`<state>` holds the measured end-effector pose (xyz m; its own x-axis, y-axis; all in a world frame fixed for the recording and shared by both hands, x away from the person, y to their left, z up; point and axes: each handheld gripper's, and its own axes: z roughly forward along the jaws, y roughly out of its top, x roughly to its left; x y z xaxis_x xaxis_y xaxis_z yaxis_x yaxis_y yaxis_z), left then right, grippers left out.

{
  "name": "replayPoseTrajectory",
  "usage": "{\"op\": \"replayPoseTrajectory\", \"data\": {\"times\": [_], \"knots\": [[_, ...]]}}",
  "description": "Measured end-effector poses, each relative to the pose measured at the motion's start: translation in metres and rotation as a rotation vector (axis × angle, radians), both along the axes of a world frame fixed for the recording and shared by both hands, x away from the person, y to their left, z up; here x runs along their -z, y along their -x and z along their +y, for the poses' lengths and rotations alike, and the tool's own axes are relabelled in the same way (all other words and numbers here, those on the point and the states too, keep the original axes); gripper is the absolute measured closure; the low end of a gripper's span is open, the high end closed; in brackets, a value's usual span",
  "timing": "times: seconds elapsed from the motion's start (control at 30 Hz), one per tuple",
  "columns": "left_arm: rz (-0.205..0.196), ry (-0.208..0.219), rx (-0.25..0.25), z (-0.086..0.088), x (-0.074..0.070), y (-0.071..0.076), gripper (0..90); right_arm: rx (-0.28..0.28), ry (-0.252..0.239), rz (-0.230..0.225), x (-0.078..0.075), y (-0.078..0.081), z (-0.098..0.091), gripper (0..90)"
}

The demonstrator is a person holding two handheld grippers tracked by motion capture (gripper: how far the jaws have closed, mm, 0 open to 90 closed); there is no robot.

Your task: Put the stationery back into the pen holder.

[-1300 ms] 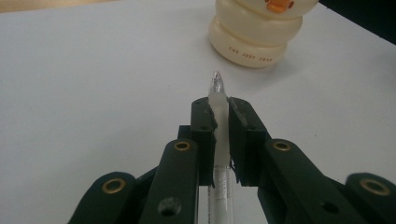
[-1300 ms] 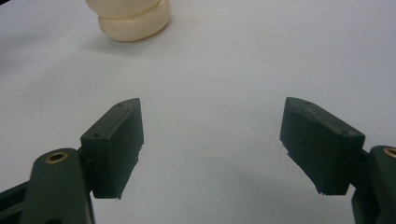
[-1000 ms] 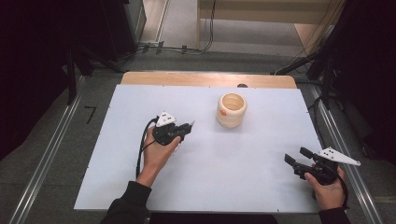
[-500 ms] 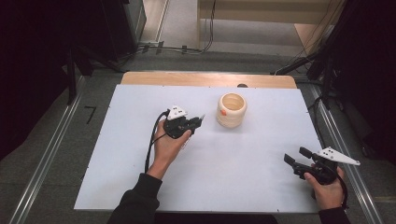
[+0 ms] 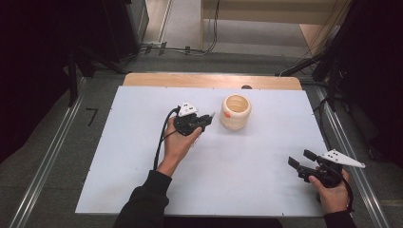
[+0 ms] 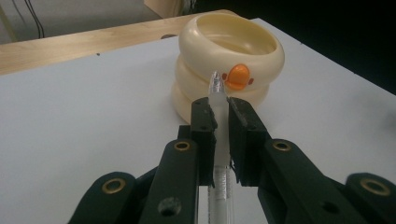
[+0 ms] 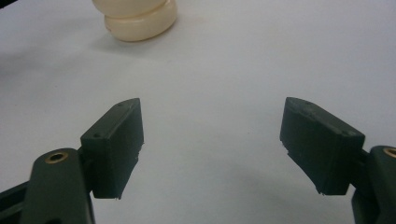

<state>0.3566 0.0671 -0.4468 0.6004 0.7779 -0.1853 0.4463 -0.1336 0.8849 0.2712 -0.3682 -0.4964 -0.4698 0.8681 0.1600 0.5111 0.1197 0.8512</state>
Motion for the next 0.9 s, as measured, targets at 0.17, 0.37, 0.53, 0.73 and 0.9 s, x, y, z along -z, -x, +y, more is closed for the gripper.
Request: {"op": "replayPoseTrajectory", "data": {"times": [0.17,0.37,0.53,0.73,0.9], "knots": [[-0.005,0.003,0.009,-0.006,-0.004,-0.005,81.8,-0.003,0.0,-0.001,0.0,0.0,0.0,20.1],[-0.013,0.014,0.01,-0.011,-0.005,-0.01,81.8,0.0,-0.002,0.002,0.0,0.0,-0.001,20.1],[-0.016,0.021,0.009,-0.014,-0.006,-0.013,81.8,-0.002,-0.001,0.002,0.001,0.0,-0.001,20.1],[-0.025,0.024,0.015,-0.019,-0.01,-0.018,81.8,-0.001,-0.005,0.003,0.001,-0.001,-0.001,20.1],[-0.036,0.024,0.017,-0.024,-0.014,-0.021,81.8,-0.004,-0.003,0.002,0.001,-0.001,-0.001,20.1]]}}
